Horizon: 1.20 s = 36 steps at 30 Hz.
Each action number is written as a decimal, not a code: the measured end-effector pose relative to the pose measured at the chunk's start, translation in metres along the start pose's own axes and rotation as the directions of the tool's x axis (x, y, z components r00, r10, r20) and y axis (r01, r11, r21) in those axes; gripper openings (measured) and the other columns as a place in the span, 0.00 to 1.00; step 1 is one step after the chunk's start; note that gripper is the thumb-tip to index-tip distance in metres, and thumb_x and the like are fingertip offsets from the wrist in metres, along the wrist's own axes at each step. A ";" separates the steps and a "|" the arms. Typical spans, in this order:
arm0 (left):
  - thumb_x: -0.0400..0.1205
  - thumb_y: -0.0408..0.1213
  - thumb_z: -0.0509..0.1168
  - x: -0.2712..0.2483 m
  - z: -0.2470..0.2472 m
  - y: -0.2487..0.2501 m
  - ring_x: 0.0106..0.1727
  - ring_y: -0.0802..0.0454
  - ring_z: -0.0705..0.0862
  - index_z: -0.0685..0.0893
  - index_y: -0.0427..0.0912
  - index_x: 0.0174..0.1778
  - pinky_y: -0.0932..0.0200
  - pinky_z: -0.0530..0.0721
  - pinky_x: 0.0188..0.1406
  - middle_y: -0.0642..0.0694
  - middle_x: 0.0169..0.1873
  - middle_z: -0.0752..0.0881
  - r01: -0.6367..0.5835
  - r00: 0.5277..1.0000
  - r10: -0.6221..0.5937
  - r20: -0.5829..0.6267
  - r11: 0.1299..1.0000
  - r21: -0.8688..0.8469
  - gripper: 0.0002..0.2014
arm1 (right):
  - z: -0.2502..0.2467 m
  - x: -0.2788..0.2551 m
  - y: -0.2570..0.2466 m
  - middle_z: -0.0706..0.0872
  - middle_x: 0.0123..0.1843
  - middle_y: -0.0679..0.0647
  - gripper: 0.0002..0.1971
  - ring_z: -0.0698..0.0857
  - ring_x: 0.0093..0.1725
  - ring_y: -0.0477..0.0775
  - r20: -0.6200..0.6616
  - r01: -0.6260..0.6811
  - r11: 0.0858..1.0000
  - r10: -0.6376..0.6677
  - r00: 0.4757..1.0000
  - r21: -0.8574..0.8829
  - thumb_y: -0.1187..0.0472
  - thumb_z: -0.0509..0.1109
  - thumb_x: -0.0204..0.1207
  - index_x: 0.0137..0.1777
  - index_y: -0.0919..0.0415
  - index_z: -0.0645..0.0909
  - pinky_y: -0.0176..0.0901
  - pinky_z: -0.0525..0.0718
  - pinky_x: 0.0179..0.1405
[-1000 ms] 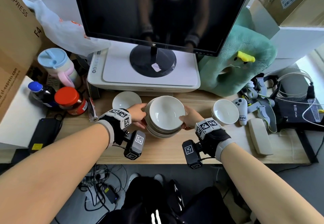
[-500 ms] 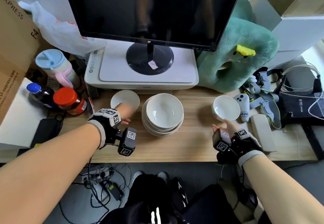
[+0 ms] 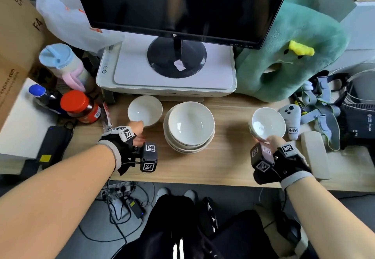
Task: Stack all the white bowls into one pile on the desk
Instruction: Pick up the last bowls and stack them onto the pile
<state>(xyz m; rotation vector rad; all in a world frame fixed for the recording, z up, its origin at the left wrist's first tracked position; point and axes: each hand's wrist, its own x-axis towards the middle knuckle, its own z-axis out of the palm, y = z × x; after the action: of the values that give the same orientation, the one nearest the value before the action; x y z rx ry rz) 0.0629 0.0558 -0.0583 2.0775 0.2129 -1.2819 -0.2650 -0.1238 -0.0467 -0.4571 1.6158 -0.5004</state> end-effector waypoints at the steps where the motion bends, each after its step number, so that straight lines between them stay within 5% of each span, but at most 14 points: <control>1: 0.86 0.37 0.49 0.002 0.002 0.000 0.72 0.32 0.76 0.62 0.29 0.78 0.47 0.80 0.64 0.26 0.73 0.74 -0.010 1.000 0.010 0.011 0.999 -0.048 0.24 | -0.002 -0.006 0.003 0.76 0.72 0.71 0.25 0.83 0.59 0.62 0.011 0.005 1.000 -0.005 1.000 0.015 0.72 0.44 0.82 0.80 0.74 0.54 0.41 0.88 0.44; 3: 0.87 0.34 0.48 0.008 0.003 0.000 0.76 0.33 0.72 0.59 0.28 0.79 0.48 0.78 0.65 0.26 0.75 0.71 -0.027 0.999 0.031 0.021 0.990 -0.140 0.24 | -0.004 -0.019 0.008 0.91 0.42 0.71 0.26 0.88 0.38 0.58 0.053 0.073 0.996 -0.076 0.996 0.052 0.74 0.46 0.78 0.77 0.79 0.55 0.38 0.87 0.23; 4: 0.87 0.33 0.47 0.010 0.005 0.001 0.77 0.34 0.71 0.59 0.28 0.79 0.47 0.75 0.68 0.27 0.76 0.70 -0.024 0.999 0.029 0.025 0.987 -0.158 0.24 | -0.003 -0.027 0.008 0.90 0.32 0.67 0.26 0.90 0.30 0.55 0.062 0.108 0.993 -0.111 0.992 0.046 0.74 0.47 0.77 0.75 0.79 0.57 0.37 0.86 0.21; 7: 0.86 0.28 0.47 0.019 0.004 0.001 0.76 0.35 0.72 0.62 0.28 0.78 0.50 0.75 0.73 0.29 0.76 0.71 -0.030 0.999 0.032 0.015 0.992 -0.123 0.23 | 0.010 -0.052 0.002 0.85 0.40 0.69 0.20 0.87 0.19 0.49 0.155 0.289 0.955 -0.276 0.949 -0.069 0.70 0.50 0.78 0.69 0.72 0.66 0.37 0.87 0.24; 11: 0.82 0.22 0.50 0.025 0.000 0.005 0.70 0.33 0.78 0.56 0.35 0.81 0.49 0.86 0.55 0.31 0.74 0.73 -0.149 0.987 0.144 -0.072 0.986 -0.072 0.29 | 0.035 -0.082 -0.011 0.82 0.33 0.65 0.13 0.76 0.13 0.46 0.323 0.459 0.838 -0.364 0.873 -0.296 0.63 0.51 0.81 0.57 0.68 0.73 0.35 0.76 0.18; 13: 0.81 0.24 0.53 0.030 -0.007 0.003 0.68 0.36 0.81 0.59 0.35 0.81 0.57 0.89 0.38 0.32 0.73 0.75 -0.179 0.983 0.178 -0.049 0.984 -0.015 0.30 | 0.049 -0.091 -0.013 0.80 0.29 0.62 0.12 0.72 0.13 0.46 0.396 0.533 0.739 -0.381 0.835 -0.412 0.62 0.51 0.81 0.48 0.65 0.76 0.36 0.70 0.18; 18: 0.81 0.24 0.55 0.028 -0.015 0.000 0.68 0.30 0.79 0.63 0.34 0.79 0.59 0.82 0.10 0.30 0.73 0.73 -0.208 0.977 0.211 -0.042 0.977 0.053 0.27 | 0.083 -0.103 -0.005 0.76 0.26 0.55 0.12 0.71 0.21 0.50 0.528 0.653 0.463 -0.385 0.757 -0.599 0.64 0.52 0.80 0.35 0.57 0.71 0.36 0.65 0.15; 21: 0.81 0.24 0.53 0.024 -0.025 0.002 0.64 0.26 0.80 0.63 0.39 0.77 0.54 0.81 0.07 0.29 0.73 0.72 -0.231 0.973 0.232 -0.016 0.972 0.047 0.26 | 0.098 -0.101 0.002 0.76 0.30 0.53 0.11 0.73 0.29 0.53 0.545 0.662 0.350 -0.379 0.747 -0.663 0.64 0.52 0.78 0.48 0.64 0.77 0.38 0.67 0.24; 24: 0.80 0.26 0.50 0.009 -0.039 0.010 0.32 0.39 0.90 0.62 0.42 0.77 0.62 0.80 0.08 0.32 0.57 0.82 -0.264 0.965 0.261 0.036 0.956 0.131 0.26 | 0.107 -0.098 0.007 0.78 0.34 0.53 0.18 0.76 0.38 0.56 0.515 0.639 0.293 -0.401 0.757 -0.711 0.64 0.53 0.77 0.64 0.60 0.75 0.43 0.72 0.38; 25: 0.81 0.26 0.49 0.004 -0.042 0.013 0.19 0.48 0.87 0.62 0.42 0.77 0.65 0.79 0.08 0.34 0.46 0.83 -0.278 0.960 0.273 0.055 0.947 0.163 0.26 | 0.109 -0.098 0.008 0.80 0.38 0.55 0.20 0.77 0.40 0.56 0.508 0.633 0.273 -0.410 0.758 -0.724 0.64 0.53 0.76 0.67 0.58 0.74 0.45 0.74 0.42; 27: 0.80 0.26 0.48 -0.006 -0.049 0.019 0.07 0.57 0.79 0.63 0.42 0.76 0.69 0.77 0.09 0.40 0.35 0.80 -0.322 0.947 0.314 0.074 0.922 0.215 0.26 | 0.113 -0.099 0.011 0.85 0.50 0.61 0.23 0.78 0.43 0.57 0.504 0.631 0.249 -0.421 0.754 -0.735 0.64 0.54 0.75 0.71 0.55 0.72 0.47 0.77 0.47; 30: 0.78 0.24 0.48 -0.017 -0.058 0.026 0.09 0.56 0.81 0.65 0.46 0.76 0.70 0.76 0.09 0.38 0.39 0.81 -0.389 0.921 0.370 0.120 0.890 0.239 0.29 | 0.116 -0.100 0.015 0.85 0.62 0.62 0.26 0.84 0.51 0.63 0.499 0.620 0.230 -0.417 0.759 -0.750 0.65 0.54 0.76 0.74 0.52 0.69 0.47 0.78 0.53; 33: 0.76 0.22 0.49 -0.030 -0.065 0.033 0.22 0.45 0.84 0.65 0.48 0.77 0.67 0.77 0.11 0.33 0.49 0.80 -0.445 0.894 0.417 0.163 0.866 0.227 0.32 | 0.116 -0.101 0.018 0.83 0.67 0.59 0.28 0.84 0.61 0.63 0.486 0.599 0.236 -0.398 0.778 -0.765 0.66 0.54 0.76 0.76 0.51 0.67 0.42 0.75 0.54; 36: 0.77 0.23 0.49 -0.042 -0.065 0.042 0.22 0.46 0.85 0.65 0.51 0.77 0.67 0.78 0.14 0.33 0.43 0.82 -0.485 0.872 0.452 0.190 0.850 0.206 0.32 | 0.118 -0.103 0.015 0.80 0.72 0.57 0.29 0.80 0.67 0.60 0.473 0.574 0.222 -0.378 0.796 -0.788 0.67 0.54 0.76 0.78 0.50 0.65 0.40 0.72 0.57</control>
<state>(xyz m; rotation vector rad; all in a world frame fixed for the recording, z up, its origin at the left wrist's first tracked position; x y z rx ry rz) 0.1090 0.0728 0.0156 2.0559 -0.5191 -1.1739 -0.1375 -0.0590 0.0193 -1.8859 1.4018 0.0924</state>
